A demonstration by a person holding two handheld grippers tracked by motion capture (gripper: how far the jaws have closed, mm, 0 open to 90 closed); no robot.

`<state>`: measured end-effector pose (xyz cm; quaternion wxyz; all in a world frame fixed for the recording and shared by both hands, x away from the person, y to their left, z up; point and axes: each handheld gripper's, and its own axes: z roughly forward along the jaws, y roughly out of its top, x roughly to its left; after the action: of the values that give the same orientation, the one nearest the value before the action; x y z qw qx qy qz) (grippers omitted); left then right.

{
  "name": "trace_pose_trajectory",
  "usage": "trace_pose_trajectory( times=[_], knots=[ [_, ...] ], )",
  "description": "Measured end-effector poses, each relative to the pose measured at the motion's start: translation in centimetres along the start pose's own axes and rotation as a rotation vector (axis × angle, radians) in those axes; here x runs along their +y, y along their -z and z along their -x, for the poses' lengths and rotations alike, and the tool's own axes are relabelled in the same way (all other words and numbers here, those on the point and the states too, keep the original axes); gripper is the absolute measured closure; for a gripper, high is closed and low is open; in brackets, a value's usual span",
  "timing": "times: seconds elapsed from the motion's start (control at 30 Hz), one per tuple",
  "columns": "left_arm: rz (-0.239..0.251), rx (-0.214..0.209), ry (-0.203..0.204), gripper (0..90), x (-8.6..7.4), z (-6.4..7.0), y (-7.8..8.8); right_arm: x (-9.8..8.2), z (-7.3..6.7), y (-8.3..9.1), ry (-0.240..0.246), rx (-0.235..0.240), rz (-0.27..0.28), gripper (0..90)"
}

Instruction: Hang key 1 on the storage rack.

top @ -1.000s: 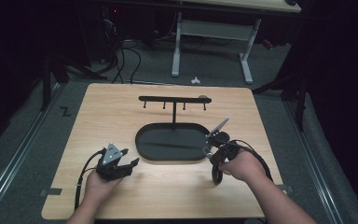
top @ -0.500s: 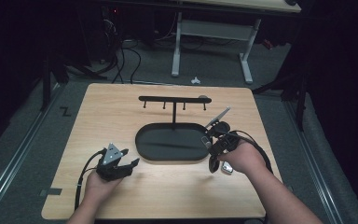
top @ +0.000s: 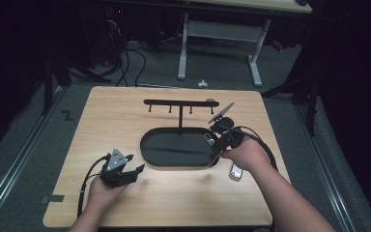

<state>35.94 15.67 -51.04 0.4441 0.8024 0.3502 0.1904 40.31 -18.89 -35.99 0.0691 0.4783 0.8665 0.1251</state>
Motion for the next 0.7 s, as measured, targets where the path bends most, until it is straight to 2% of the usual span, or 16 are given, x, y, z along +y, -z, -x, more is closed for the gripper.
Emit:
trace_pose_trajectory(
  times=[0.2, 0.3, 0.37, 0.47, 0.7],
  knots=[
    [0.005, 0.004, 0.010, 40.4, 0.0, -0.1, 0.1, 1.0, -0.1, 0.5, 0.013, 0.011, 0.018, 79.9],
    [0.005, 0.011, 0.000, 40.5, 0.0, -0.1, 0.0, 1.6, -0.1, 0.6, 0.006, 0.017, 0.021, 79.9],
    [0.004, 0.013, 0.007, 40.5, 0.0, -0.3, 0.0, 1.9, 0.1, 0.7, 0.022, 0.014, 0.027, 79.9],
    [0.002, 0.016, 0.010, 40.5, -0.1, -0.3, 0.0, 2.4, 0.2, 0.6, 0.010, 0.027, 0.035, 79.9],
    [-0.004, 0.009, 0.000, 40.5, -0.2, 0.0, 0.1, 3.3, 0.3, 1.0, 0.013, 0.011, 0.048, 80.0]
  ],
)
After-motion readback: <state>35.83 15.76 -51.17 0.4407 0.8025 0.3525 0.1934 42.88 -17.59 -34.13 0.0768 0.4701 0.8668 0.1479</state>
